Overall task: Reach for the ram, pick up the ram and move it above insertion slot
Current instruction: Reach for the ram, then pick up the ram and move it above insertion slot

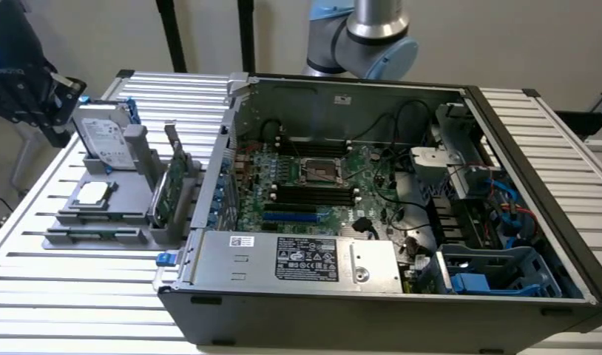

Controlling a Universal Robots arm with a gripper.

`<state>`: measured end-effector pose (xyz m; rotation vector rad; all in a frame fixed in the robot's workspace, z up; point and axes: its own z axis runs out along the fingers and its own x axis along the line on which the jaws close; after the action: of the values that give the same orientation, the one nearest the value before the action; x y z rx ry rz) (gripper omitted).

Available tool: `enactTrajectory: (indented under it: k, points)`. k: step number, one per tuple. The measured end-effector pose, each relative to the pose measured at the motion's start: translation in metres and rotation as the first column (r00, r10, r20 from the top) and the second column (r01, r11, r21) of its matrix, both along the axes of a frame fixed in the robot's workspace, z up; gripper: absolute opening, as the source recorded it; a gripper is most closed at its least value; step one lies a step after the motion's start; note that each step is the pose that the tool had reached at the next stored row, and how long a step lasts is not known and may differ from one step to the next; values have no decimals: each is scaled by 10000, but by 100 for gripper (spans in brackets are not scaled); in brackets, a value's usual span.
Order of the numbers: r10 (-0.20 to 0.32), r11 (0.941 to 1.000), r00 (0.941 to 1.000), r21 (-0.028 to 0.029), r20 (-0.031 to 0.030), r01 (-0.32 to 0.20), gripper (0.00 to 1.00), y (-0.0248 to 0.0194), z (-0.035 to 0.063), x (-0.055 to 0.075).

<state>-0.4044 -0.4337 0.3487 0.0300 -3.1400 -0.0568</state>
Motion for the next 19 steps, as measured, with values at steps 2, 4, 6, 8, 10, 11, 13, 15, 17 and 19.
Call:
enactTrajectory:
  k: [2, 4, 6, 8, 10, 11, 13, 15, 17, 19]
  points:
    - [4, 10000, 10000, -4, 0, -4, 11, -46, -3, 19]
    - [7, 10000, 10000, -5, 0, -7, 11, -91, -7, 40]
    - [14, 10000, 10000, -5, 1, -14, 11, -123, -10, 66]
    - [33, 10000, 10000, -5, 0, -33, 11, -149, -13, 97]
    - [48, 10000, 10000, -6, -1, -48, 11, -170, -14, 123]
    - [48, 10000, 10000, -6, -1, -48, 11, -170, -14, 123]
    - [47, 10000, 10000, -6, -2, -47, 11, -170, -14, 123]
    - [52, 10000, 10000, -5, -2, -52, 11, -170, -14, 123]
    - [207, 9998, 9998, -5, 3, -207, 11, -170, -14, 123]
    - [563, 9984, 9984, -5, 8, -563, 11, -170, -14, 123]
